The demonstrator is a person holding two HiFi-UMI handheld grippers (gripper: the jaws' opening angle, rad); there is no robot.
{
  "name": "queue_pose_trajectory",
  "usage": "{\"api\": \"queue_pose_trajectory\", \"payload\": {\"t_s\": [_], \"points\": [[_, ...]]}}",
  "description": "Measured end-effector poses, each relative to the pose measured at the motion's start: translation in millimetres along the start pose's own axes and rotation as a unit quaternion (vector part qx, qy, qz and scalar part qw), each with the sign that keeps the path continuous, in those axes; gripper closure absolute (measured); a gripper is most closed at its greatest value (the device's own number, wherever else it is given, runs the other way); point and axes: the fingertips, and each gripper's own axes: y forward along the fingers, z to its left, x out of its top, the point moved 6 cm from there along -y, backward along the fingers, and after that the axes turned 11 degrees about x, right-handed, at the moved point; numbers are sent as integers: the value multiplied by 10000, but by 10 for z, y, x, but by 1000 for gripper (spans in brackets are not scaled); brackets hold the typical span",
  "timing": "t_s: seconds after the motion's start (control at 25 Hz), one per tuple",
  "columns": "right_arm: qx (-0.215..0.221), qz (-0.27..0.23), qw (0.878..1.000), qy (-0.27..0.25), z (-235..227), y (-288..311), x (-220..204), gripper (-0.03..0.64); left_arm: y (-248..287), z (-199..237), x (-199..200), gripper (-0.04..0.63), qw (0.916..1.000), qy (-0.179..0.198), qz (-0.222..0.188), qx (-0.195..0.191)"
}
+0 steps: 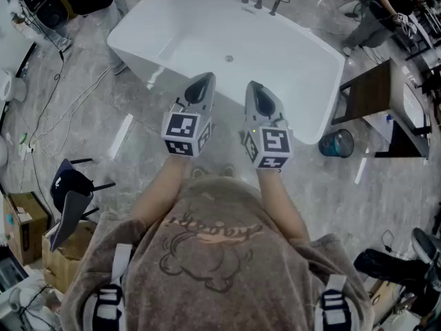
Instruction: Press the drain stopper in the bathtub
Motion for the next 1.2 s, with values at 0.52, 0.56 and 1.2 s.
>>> {"api": "queue_pose_trajectory", "payload": {"t_s": [0.52,0.56,1.2], "points": [[-3,-47,10000,14,64,110,51,618,46,133,2,594,9998,62,98,-168],[-39,-43,10000,-1,68,128,46,618,49,161,-7,594,9997,67,106,-202],[-357,-95,9993,-39,29,569,-8,618,434,564,-66,595,9985,148,121,-509]]}}
